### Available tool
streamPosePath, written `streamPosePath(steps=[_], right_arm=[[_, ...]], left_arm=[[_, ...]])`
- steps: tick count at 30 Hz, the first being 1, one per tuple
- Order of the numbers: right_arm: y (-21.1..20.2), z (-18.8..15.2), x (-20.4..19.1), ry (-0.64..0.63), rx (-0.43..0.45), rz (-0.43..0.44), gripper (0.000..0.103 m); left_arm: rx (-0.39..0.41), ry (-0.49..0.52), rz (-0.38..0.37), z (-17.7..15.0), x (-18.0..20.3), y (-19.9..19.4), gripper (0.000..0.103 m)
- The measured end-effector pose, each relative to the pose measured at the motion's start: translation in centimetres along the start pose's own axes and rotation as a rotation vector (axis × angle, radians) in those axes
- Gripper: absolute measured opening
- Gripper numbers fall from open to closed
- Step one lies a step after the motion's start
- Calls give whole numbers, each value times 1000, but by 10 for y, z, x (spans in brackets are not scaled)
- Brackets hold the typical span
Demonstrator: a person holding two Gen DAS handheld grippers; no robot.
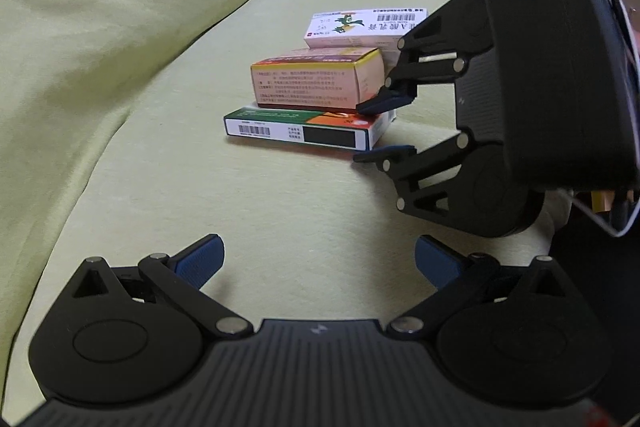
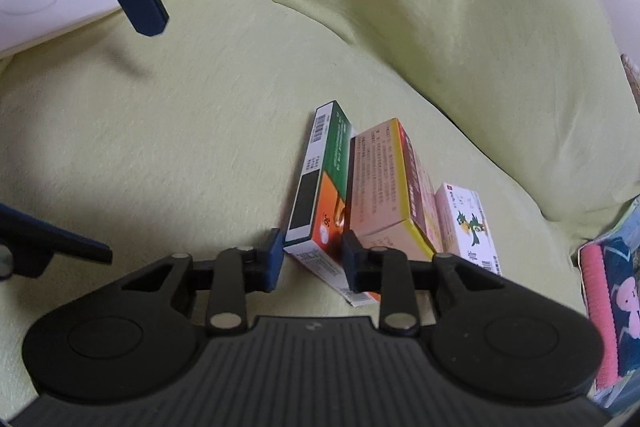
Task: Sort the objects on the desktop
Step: 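Close the right gripper on the green-orange medicine box edge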
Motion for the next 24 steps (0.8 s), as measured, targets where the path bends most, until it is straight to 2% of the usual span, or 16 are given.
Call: streamPosePath(steps=[4, 7, 13, 17, 20, 24], right_arm=[[-12, -1, 12, 84, 11, 23, 23], [-29, -4, 30, 221, 5, 85, 24], [-64, -23, 81, 677, -23, 274, 24], [-82, -43, 95, 863, -55, 360, 24], [-87, -54, 94, 919, -77, 387, 24], [-82, -61, 93, 928, -106, 356, 26]], left_arm=[[4, 4, 1, -3, 3, -3, 103], [8, 6, 2, -5, 4, -6, 103], [19, 16, 0, -9, 12, -14, 103], [27, 23, -9, -9, 17, -19, 103], [32, 28, -17, -10, 21, -22, 103], [35, 36, -24, -9, 24, -21, 103]])
Point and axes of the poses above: each gripper's, at about its wrist camera, not at the fingertips, and y roughly the way its jaws point, x to its right, z to its top, the point moved 3 cm from there along y, roughly the way its jaws point, and after that the axes turned 2 degrees about -y, right-handed, at the moved point
